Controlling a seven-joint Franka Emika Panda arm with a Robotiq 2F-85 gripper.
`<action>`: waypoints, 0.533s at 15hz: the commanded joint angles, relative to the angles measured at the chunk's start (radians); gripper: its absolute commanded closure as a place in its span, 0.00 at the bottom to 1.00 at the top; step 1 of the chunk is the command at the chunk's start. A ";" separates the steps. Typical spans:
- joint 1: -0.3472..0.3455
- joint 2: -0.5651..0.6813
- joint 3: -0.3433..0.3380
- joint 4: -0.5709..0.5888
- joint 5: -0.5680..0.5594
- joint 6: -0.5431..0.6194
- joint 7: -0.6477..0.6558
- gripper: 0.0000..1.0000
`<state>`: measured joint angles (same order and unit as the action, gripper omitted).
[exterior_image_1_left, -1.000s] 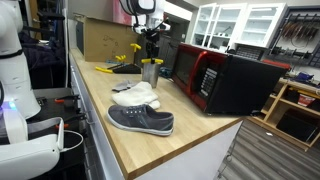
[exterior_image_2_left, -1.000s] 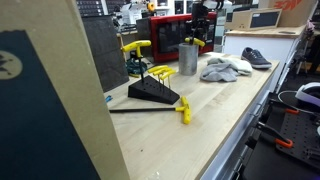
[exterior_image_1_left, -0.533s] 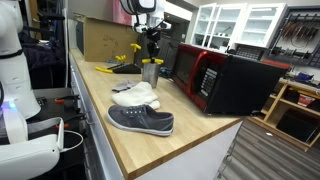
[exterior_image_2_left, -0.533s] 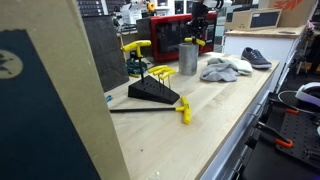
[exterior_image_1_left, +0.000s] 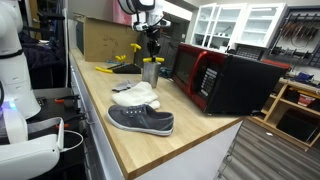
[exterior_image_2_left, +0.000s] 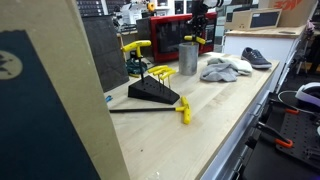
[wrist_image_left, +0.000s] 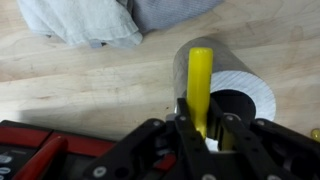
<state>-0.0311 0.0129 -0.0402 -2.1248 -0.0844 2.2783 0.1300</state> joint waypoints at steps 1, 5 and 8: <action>0.004 -0.064 0.007 0.011 -0.065 -0.052 0.047 0.94; 0.003 -0.109 0.016 0.049 -0.095 -0.142 0.037 0.94; 0.004 -0.135 0.026 0.098 -0.109 -0.239 0.030 0.94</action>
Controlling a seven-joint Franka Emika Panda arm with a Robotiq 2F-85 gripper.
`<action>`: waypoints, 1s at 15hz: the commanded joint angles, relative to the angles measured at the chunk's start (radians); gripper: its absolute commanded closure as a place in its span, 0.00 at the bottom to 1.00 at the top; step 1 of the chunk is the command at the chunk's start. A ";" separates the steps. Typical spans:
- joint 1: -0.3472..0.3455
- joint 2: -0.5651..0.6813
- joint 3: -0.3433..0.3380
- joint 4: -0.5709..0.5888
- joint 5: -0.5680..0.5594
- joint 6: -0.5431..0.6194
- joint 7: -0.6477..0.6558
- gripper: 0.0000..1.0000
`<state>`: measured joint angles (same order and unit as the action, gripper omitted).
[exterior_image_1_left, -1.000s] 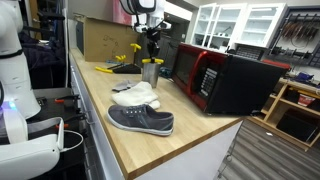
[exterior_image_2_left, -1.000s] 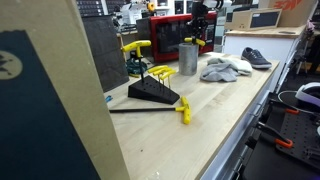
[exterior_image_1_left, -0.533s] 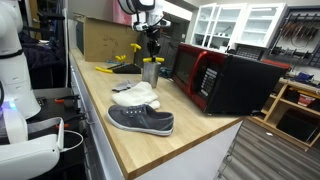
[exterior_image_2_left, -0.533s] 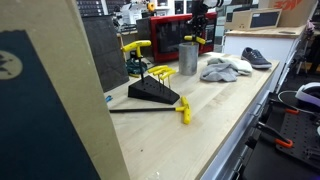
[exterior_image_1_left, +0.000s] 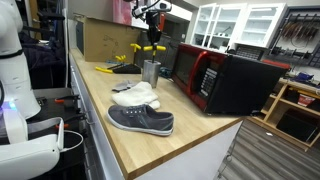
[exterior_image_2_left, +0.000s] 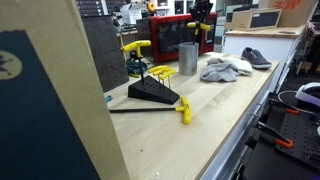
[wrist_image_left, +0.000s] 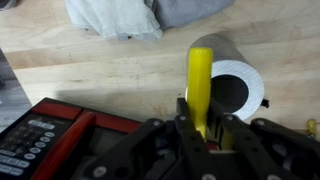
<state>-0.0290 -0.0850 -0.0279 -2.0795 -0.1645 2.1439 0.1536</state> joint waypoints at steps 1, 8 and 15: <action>0.005 -0.039 0.022 0.078 -0.039 -0.147 0.014 0.94; 0.025 0.006 0.067 0.267 -0.053 -0.385 0.043 0.94; 0.075 0.116 0.104 0.397 -0.068 -0.398 0.026 0.94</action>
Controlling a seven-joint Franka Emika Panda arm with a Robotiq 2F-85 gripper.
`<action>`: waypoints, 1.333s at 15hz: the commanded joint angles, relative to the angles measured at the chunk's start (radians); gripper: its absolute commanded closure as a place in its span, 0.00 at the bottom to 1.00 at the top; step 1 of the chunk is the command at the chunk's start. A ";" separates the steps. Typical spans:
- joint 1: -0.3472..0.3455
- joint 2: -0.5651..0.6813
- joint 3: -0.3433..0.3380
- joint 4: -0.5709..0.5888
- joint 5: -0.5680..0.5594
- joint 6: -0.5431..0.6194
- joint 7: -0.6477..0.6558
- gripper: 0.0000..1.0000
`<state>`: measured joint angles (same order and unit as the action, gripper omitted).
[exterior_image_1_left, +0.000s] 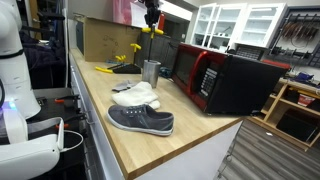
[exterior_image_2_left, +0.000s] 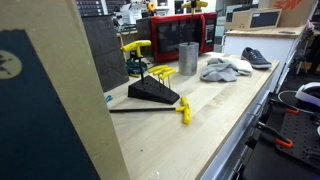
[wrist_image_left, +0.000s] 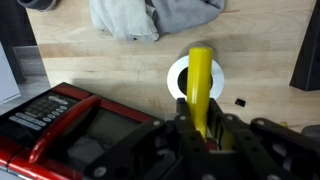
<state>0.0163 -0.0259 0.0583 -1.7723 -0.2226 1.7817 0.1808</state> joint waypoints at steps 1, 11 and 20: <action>0.039 0.072 0.022 0.107 -0.016 -0.036 -0.005 0.94; 0.105 0.058 0.048 0.198 -0.062 -0.195 -0.081 0.94; 0.131 0.120 0.069 0.204 -0.055 -0.160 -0.093 0.94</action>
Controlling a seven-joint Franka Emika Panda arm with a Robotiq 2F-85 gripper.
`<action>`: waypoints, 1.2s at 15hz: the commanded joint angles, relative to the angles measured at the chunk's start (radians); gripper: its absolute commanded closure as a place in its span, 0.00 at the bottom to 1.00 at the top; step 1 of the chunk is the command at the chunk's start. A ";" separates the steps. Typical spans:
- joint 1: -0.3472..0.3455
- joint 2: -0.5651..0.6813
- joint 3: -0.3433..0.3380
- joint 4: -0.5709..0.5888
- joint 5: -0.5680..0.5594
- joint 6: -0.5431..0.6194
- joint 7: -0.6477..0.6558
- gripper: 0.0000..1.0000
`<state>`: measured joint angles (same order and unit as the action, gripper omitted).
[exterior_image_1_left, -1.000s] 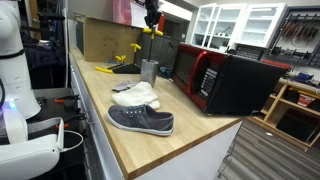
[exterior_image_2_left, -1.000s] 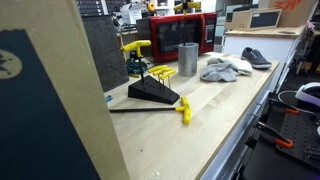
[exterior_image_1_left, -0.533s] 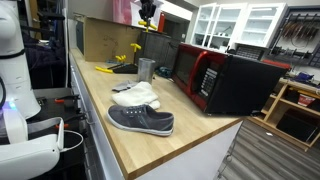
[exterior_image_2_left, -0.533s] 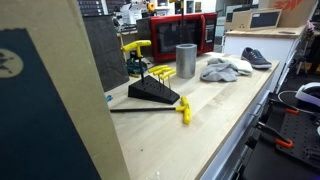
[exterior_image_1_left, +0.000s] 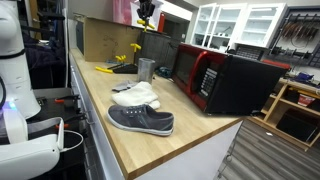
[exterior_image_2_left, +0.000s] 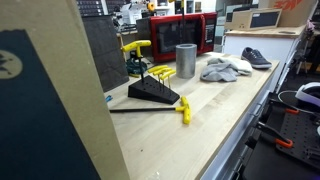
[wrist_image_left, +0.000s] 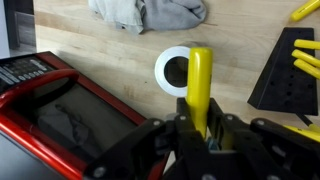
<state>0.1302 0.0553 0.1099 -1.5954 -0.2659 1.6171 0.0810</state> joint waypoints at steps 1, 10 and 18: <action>0.024 0.053 0.024 0.034 -0.008 0.001 0.007 0.94; 0.060 0.096 0.041 0.017 0.000 0.009 0.006 0.78; 0.062 0.132 0.035 -0.005 -0.001 0.007 0.070 0.94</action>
<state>0.1826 0.1652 0.1480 -1.5983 -0.2657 1.6280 0.0948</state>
